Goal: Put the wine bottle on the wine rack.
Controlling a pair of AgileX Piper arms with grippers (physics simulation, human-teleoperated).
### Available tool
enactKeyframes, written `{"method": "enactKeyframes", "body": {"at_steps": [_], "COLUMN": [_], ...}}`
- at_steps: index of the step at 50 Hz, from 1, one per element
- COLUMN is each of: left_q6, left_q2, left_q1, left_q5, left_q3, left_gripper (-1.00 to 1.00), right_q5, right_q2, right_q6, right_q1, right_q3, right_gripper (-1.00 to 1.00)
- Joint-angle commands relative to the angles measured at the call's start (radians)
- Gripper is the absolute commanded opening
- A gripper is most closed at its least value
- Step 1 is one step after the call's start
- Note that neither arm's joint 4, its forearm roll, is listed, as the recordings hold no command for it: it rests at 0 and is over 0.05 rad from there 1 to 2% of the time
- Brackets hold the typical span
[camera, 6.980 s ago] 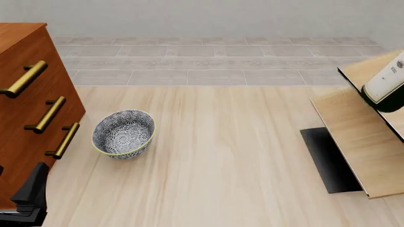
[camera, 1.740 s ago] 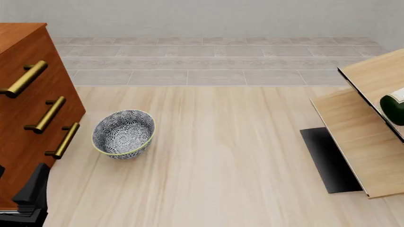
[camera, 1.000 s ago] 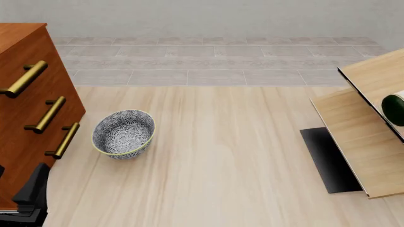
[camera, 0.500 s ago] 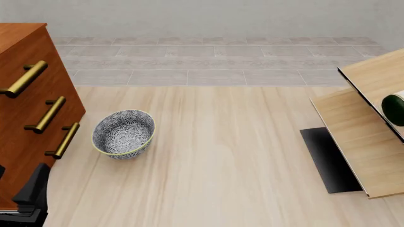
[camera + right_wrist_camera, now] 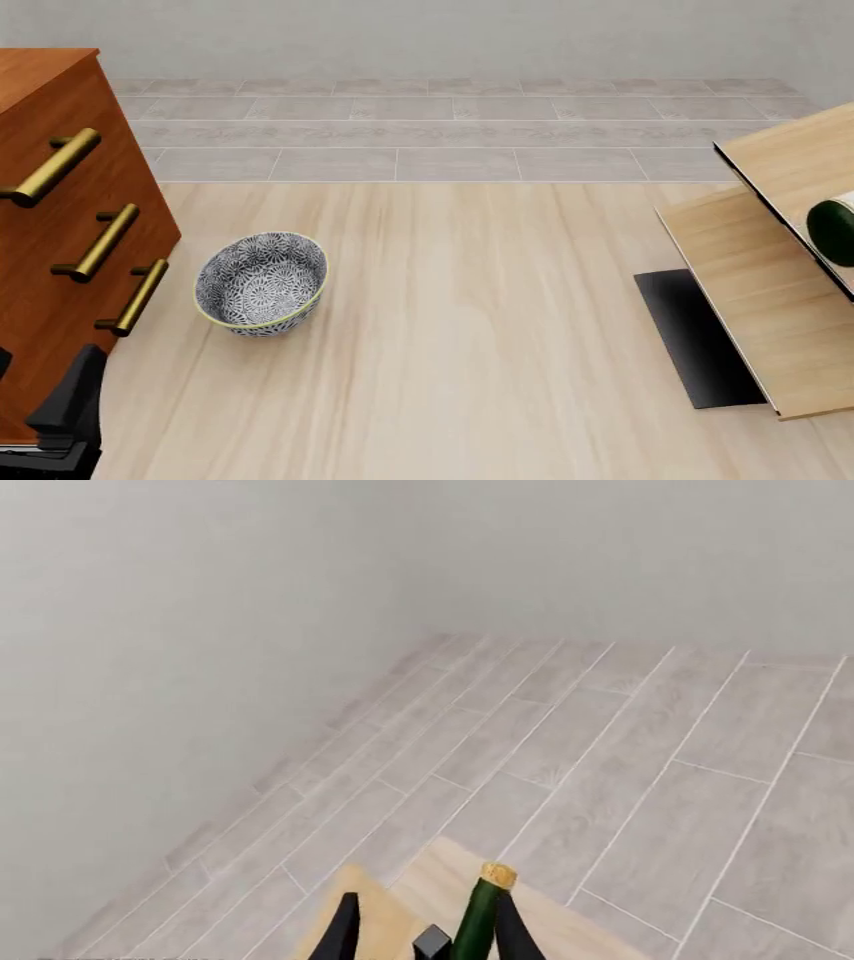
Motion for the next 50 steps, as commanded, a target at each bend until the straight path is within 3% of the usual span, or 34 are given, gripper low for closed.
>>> {"method": "enactKeyframes", "body": {"at_steps": [1, 27, 34, 50], "left_q6": [0.001, 0.005, 0.004, 0.028], "left_q2": [0.0, 0.0, 0.0, 0.0], "left_q1": [-0.002, -0.001, 0.003, 0.007], "left_q5": [-0.006, -0.012, -0.013, -0.004], "left_q3": [0.0, 0.0, 0.0, -0.016], "left_gripper": [1.0, 1.0, 1.0, 1.0], "right_q5": [0.023, 0.086, 0.111, 0.127], "right_q2": [-0.063, -0.218, -0.261, -0.354], "right_q6": [-0.015, -0.123, -0.189, -0.235], "right_q1": [0.024, 0.149, 0.216, 0.259], "right_q3": [0.012, 0.043, 0.053, 0.122], "right_gripper": [1.0, 1.0, 1.0, 1.0]}}
